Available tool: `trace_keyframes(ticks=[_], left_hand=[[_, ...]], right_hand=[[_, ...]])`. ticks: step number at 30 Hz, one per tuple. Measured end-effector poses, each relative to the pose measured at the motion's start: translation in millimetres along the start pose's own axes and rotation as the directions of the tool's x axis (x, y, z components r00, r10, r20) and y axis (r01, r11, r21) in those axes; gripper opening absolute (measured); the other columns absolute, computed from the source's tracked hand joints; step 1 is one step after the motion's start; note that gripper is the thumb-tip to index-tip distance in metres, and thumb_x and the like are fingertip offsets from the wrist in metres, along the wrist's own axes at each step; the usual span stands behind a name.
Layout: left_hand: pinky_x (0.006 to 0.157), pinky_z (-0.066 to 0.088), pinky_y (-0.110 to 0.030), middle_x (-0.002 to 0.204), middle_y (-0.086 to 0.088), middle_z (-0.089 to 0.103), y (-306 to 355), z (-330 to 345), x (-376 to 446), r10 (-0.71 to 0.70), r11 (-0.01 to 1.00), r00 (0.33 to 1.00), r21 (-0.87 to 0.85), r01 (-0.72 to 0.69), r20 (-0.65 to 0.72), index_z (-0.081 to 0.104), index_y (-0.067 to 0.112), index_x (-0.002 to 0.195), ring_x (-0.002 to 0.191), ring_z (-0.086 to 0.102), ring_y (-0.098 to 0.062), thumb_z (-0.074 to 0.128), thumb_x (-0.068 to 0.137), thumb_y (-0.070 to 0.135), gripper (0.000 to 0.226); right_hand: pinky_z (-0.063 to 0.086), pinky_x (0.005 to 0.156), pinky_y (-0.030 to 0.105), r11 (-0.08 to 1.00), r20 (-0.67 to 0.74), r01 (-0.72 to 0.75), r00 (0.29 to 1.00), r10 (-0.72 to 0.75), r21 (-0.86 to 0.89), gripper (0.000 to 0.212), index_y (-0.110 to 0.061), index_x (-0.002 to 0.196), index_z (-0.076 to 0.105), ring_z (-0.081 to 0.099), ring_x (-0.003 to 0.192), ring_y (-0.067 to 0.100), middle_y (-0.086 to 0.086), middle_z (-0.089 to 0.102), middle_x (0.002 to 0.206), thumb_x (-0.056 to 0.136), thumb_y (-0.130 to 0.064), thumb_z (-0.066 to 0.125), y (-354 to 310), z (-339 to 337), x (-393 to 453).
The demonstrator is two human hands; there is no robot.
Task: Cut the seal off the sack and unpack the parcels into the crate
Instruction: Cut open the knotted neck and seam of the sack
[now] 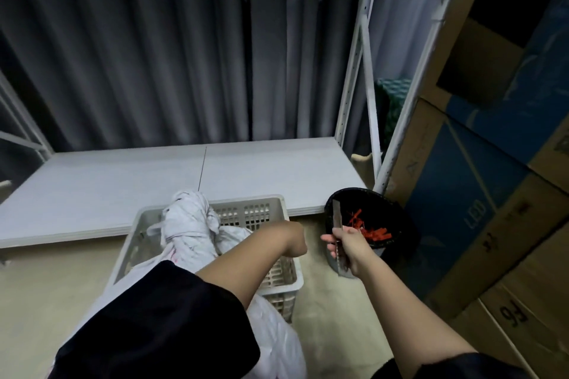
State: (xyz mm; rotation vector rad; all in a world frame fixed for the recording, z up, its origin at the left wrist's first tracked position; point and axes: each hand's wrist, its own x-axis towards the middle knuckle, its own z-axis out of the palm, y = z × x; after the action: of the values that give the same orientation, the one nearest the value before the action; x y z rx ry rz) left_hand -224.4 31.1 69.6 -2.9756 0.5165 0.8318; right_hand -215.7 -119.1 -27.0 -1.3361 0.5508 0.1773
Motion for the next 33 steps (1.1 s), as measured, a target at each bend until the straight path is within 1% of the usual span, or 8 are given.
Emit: trace_keyframes(ticks=[9,13,16,19,22,26,30,33], left_hand=[[0.087,0.045,-0.034,0.117,-0.003,0.065,-24.2,-11.7,-62.5,0.088,0.996,0.855,0.020,-0.091,-0.511,0.063,0.024,0.108,0.107,0.060,-0.025,0.046,0.090,0.029,0.025],[0.100,0.033,-0.038,0.130,-0.004,0.055,-70.0,-25.0,-82.0,-0.169,0.981,0.677,-0.058,0.183,-0.717,0.055,0.024,0.125,0.120,0.051,-0.025,0.048,0.088,0.047,0.044],[0.102,0.032,-0.043,0.142,-0.008,0.041,-113.4,-28.6,-96.2,-0.508,0.861,0.709,-0.285,0.421,-0.490,0.037,0.022,0.138,0.128,0.042,-0.031,0.045,0.082,0.065,0.071],[0.099,0.043,-0.039,0.135,-0.010,0.052,-147.2,-26.6,-107.1,-0.569,0.764,0.806,-0.467,0.446,-0.160,0.039,0.016,0.135,0.118,0.055,-0.031,0.042,0.071,0.074,0.087],[0.079,0.054,-0.031,0.102,-0.010,0.067,-152.1,-25.9,-123.6,-0.447,0.779,0.887,-0.537,0.323,-0.115,0.051,0.009,0.118,0.088,0.070,-0.028,0.048,0.069,0.064,0.073],[0.078,0.046,-0.031,0.117,-0.010,0.059,-141.3,-11.9,-134.1,-0.261,0.762,0.916,-0.647,0.003,-0.303,0.039,0.015,0.121,0.099,0.058,-0.026,0.066,0.078,0.035,0.054],[0.085,0.041,-0.024,0.116,0.003,0.046,-138.1,-1.4,-147.5,0.051,0.767,0.813,-0.499,-0.404,-0.580,0.038,0.030,0.109,0.104,0.049,-0.013,0.076,0.070,0.023,0.055],[0.092,0.040,-0.024,0.107,0.011,0.050,-138.6,-7.1,-152.4,0.140,0.749,0.803,-0.468,-0.468,-0.579,0.050,0.032,0.097,0.102,0.050,-0.006,0.070,0.069,0.048,0.038]], right_hand=[[0.019,0.033,0.015,0.998,0.083,0.056,0.995,-0.055,-0.017,0.020,-0.018,0.076,0.041,0.027,0.031,0.003,-0.002,0.038,0.057,0.091,-0.011,0.052,8.0,56.3,-73.0],[0.018,0.027,0.010,0.994,0.101,0.050,0.994,-0.040,-0.095,0.030,-0.014,0.064,0.041,0.026,0.020,0.001,0.002,0.039,0.056,0.090,-0.004,0.052,6.8,89.6,-101.2],[0.017,0.030,0.009,0.973,0.108,0.010,0.994,0.015,-0.230,0.016,-0.010,0.074,0.047,0.024,0.019,0.004,0.004,0.048,0.062,0.087,-0.012,0.057,15.0,111.9,-99.6],[0.016,0.034,0.009,0.951,0.130,-0.023,0.989,0.066,-0.308,0.015,-0.010,0.080,0.053,0.021,0.021,0.006,0.001,0.057,0.060,0.086,-0.022,0.057,12.1,126.1,-99.5],[0.015,0.032,0.011,0.920,0.212,-0.073,0.963,0.165,-0.385,0.022,-0.018,0.078,0.051,0.022,0.020,0.006,-0.001,0.061,0.066,0.091,-0.034,0.052,-3.1,135.8,-107.8],[0.015,0.034,0.013,0.915,0.230,-0.072,0.957,0.175,-0.397,0.045,-0.022,0.071,0.052,0.023,0.024,0.007,0.001,0.059,0.060,0.088,-0.062,0.044,-19.2,145.8,-116.4],[0.015,0.033,0.011,1.000,0.318,0.003,0.948,0.004,-0.023,0.049,-0.022,0.066,0.054,0.021,0.028,0.004,-0.004,0.037,0.047,0.087,-0.065,0.043,-36.7,151.9,-109.3],[0.014,0.031,0.010,0.957,0.319,0.017,0.941,-0.112,0.289,0.041,-0.022,0.066,0.049,0.017,0.028,0.002,-0.008,0.031,0.043,0.089,-0.056,0.050,-57.1,155.8,-105.8]])
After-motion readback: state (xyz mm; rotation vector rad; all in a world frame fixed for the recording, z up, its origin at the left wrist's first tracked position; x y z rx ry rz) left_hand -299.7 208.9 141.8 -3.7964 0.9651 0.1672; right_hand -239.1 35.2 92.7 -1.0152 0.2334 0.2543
